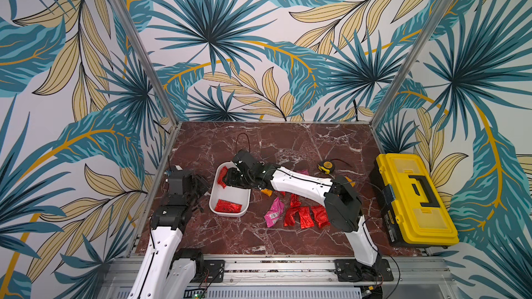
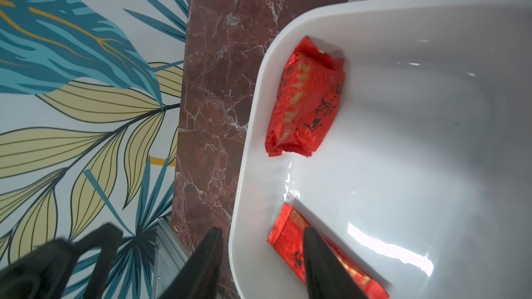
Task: Take the tea bags out of the storage box
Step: Pick up the tea bag from the storage box.
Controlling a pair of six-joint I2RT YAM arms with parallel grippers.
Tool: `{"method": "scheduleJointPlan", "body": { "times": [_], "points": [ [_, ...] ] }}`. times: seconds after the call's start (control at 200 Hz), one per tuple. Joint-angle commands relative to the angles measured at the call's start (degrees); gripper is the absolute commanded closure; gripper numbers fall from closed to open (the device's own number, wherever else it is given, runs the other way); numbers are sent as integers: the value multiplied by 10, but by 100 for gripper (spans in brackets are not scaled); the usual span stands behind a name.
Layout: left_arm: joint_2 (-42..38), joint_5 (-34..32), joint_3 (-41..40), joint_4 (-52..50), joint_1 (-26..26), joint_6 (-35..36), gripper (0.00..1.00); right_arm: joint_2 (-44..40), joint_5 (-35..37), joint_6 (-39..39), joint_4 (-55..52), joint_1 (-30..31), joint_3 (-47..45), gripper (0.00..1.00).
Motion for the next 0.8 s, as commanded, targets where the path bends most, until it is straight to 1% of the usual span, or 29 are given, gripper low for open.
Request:
{"method": "scheduleJointPlan", "body": {
  "times": [0.0,0.215,0.491,0.791],
  "points": [
    [-10,1,-7,-27,5,13,44,36,13,50,1,2,38,51],
    [-11,15,-13,-31,5,16,44,92,48,84,4,1,91,53],
    [-15,21,-10,-39,5,23,44,144,105,93,-25,-1,155,56],
    [-23,16,-12,-47,5,28,44,209,122,100,-67,-3,247,61]
  ]
}}
